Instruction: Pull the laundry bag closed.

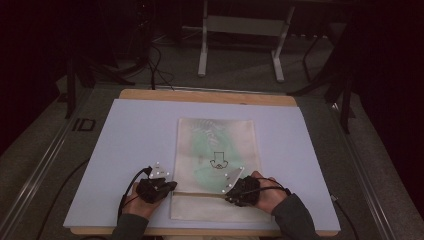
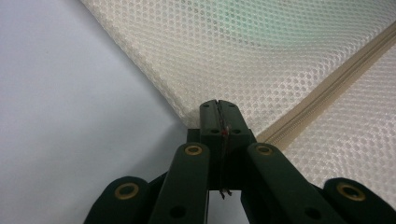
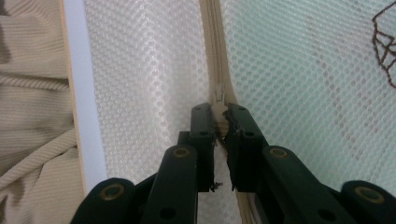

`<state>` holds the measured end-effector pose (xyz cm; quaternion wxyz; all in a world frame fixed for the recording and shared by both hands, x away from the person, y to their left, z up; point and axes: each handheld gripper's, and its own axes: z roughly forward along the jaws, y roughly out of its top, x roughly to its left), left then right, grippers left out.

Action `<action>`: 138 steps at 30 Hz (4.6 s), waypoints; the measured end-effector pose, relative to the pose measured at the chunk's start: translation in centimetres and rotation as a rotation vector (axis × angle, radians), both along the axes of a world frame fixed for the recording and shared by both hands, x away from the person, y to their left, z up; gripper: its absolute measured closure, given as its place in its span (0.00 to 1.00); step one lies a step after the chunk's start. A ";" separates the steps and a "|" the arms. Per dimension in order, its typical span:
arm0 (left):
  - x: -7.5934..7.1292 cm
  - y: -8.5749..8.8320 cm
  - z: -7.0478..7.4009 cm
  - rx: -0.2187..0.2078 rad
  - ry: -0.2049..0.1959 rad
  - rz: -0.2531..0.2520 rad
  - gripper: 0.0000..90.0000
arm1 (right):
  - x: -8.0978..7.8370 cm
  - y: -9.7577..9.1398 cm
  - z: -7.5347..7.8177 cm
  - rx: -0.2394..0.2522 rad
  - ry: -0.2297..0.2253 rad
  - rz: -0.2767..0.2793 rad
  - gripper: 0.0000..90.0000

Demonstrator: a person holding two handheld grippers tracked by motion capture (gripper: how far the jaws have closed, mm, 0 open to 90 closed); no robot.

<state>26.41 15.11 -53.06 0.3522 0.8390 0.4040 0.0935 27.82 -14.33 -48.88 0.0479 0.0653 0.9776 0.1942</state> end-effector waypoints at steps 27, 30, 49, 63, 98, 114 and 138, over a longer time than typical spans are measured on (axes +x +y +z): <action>0.0 0.0 0.0 0.001 -0.001 0.001 0.99 | 0.0 -2.0 0.2 -0.006 0.003 -0.022 0.91; 0.0 0.0 0.0 0.001 -0.003 0.001 0.99 | 0.0 -2.1 0.1 -0.008 0.001 -0.022 0.91; 0.0 0.0 0.0 0.005 -0.002 -0.002 0.99 | 0.0 -3.9 0.6 0.002 0.007 -0.052 0.91; 0.0 0.0 0.0 0.004 -0.003 -0.002 0.99 | 0.1 -4.5 0.5 -0.001 0.011 -0.065 0.91; 0.0 0.0 0.0 0.007 0.000 -0.007 0.99 | 0.2 -7.8 0.3 -0.010 0.015 -0.142 0.91; 0.0 0.0 0.1 0.011 -0.002 -0.009 0.99 | 0.4 -10.1 0.0 -0.019 0.021 -0.217 0.91; 0.2 0.4 0.0 -0.033 0.014 -0.013 0.98 | 0.4 -12.0 -0.1 0.059 0.057 -0.299 0.71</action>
